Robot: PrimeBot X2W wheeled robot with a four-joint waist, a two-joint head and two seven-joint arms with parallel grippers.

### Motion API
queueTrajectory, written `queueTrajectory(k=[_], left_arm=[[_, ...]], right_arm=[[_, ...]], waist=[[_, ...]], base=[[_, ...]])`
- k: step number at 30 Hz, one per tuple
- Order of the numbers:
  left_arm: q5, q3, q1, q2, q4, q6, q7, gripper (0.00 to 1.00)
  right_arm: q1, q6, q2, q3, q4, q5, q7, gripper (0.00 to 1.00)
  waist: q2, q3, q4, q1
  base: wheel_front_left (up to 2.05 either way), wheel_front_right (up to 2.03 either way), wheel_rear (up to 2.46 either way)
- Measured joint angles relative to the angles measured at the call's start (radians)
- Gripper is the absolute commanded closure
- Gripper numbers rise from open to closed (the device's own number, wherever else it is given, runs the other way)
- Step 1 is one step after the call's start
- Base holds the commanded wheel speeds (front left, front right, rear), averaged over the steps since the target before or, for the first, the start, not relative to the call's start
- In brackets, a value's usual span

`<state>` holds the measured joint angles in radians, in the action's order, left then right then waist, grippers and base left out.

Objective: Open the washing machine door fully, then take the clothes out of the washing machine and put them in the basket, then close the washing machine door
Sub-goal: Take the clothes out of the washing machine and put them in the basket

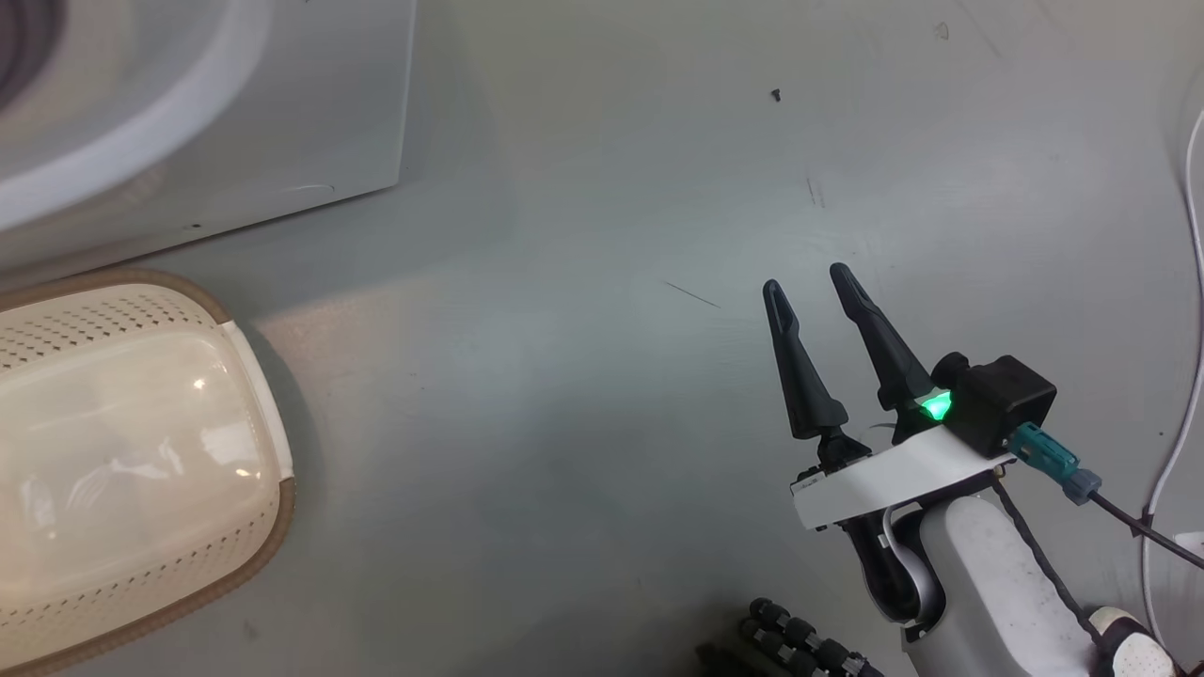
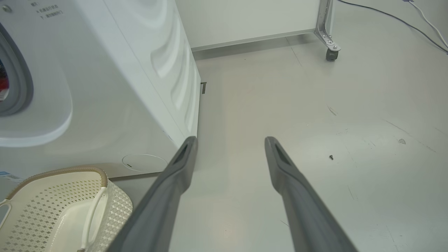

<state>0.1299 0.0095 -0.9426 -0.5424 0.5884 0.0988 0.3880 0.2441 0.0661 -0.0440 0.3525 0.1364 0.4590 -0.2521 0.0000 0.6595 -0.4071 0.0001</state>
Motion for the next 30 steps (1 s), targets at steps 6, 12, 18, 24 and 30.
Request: queueTrajectory(k=[6,12,18,24,30], left_arm=[[-0.007,0.003,-0.033,-0.005,0.026,0.002,0.016,0.00],[-0.018,0.000,-0.048,-0.004,0.063,0.002,0.035,0.00],[-0.029,-0.011,-0.063,-0.004,0.081,0.002,0.042,0.00],[-0.032,-0.003,-0.078,0.002,0.102,0.002,0.043,0.13],[-0.024,0.011,-0.102,0.019,0.129,0.003,0.050,1.00]], right_arm=[[0.006,-0.007,0.000,0.000,-0.002,0.005,0.000,0.00],[0.016,-0.009,0.000,0.000,-0.003,0.010,0.000,0.00],[0.019,-0.016,0.001,0.002,-0.003,0.010,0.000,0.00],[0.024,-0.017,0.001,0.002,-0.003,0.010,0.000,0.00],[0.026,-0.017,0.001,0.000,-0.002,0.008,0.000,0.00]], waist=[[0.0000,0.021,-0.009,0.0000],[0.0000,0.030,-0.012,0.0000],[0.0000,0.034,-0.010,0.0000],[0.0000,0.036,-0.006,-0.0001],[0.0000,0.035,0.000,-0.0001]], base=[[0.00,0.00,0.00],[0.00,0.00,0.00],[0.00,0.00,0.00],[0.00,0.00,0.00],[0.00,0.00,0.00]])
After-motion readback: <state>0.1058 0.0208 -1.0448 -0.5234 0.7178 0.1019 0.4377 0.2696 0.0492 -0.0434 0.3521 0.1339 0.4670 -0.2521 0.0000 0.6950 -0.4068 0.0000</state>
